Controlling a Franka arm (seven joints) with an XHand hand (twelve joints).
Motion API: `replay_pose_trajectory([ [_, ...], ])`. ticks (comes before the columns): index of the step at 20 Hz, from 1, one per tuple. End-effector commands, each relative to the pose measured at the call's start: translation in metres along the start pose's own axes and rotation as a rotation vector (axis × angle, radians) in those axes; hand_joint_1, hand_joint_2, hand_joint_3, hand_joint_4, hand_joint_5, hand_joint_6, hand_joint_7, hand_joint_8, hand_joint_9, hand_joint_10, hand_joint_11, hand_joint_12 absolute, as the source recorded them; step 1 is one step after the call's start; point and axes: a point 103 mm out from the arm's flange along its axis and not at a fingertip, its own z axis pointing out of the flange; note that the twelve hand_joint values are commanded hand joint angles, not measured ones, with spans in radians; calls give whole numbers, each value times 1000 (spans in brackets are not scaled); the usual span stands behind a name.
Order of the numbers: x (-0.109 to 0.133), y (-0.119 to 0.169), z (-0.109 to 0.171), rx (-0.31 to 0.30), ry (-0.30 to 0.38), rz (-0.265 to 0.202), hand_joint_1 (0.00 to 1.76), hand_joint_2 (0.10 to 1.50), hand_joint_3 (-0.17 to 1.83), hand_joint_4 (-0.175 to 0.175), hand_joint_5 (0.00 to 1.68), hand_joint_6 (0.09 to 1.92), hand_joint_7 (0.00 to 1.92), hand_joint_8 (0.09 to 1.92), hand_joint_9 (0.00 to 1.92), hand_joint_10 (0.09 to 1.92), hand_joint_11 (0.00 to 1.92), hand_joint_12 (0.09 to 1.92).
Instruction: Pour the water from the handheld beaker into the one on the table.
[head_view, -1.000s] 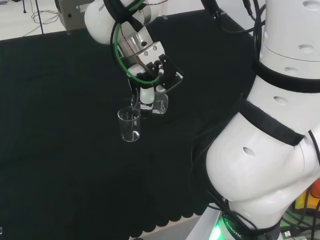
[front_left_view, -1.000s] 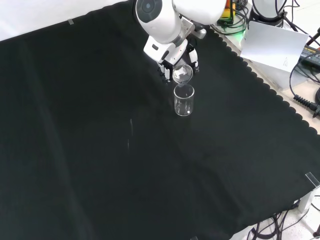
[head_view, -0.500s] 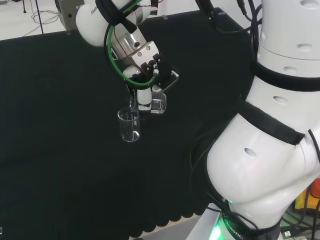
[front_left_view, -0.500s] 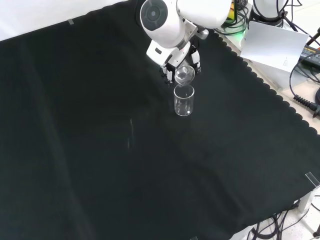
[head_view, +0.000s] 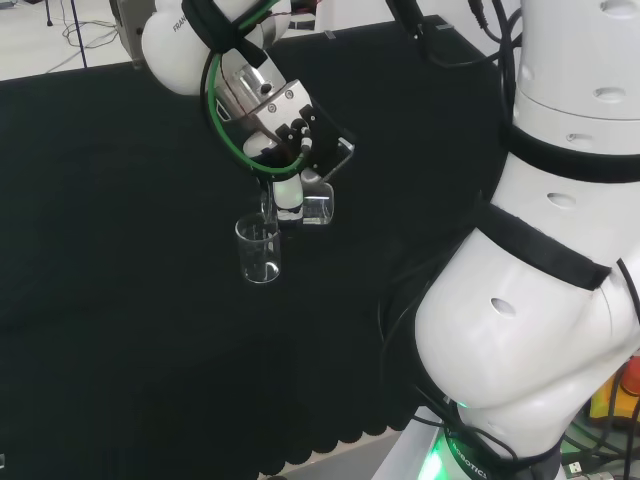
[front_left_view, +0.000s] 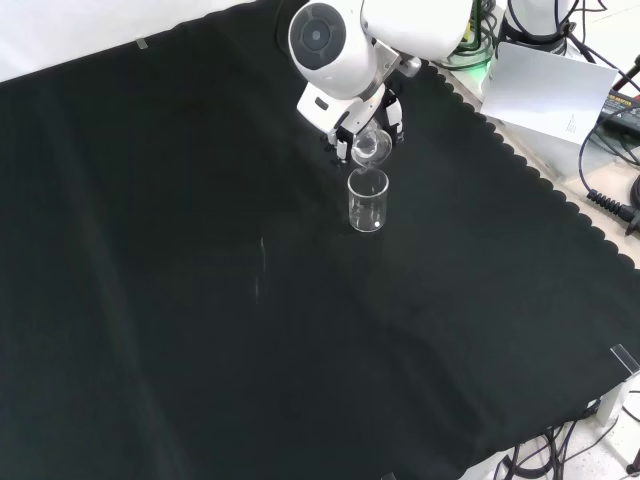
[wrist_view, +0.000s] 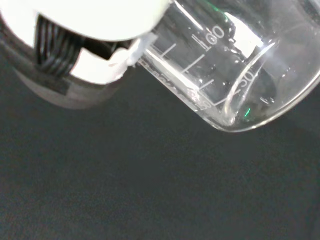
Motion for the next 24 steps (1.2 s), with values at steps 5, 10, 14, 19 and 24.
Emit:
replay_pose_trajectory([
  [5,6,-1,-5,8,-37,4,1150,690,523,175,1394,392,1790,87,1795,87,1619,528],
  [10,8,-2,-9,24,-62,9,1149,690,525,175,1392,396,1790,87,1796,87,1619,528],
  [14,11,-2,-11,33,-75,16,1149,690,526,175,1390,400,1791,87,1797,87,1620,528],
  [19,13,-1,-14,53,-97,26,1149,690,527,175,1388,405,1793,87,1798,87,1621,527],
  [24,18,-1,-17,64,-122,41,1149,690,528,175,1386,409,1793,87,1798,87,1622,527],
])
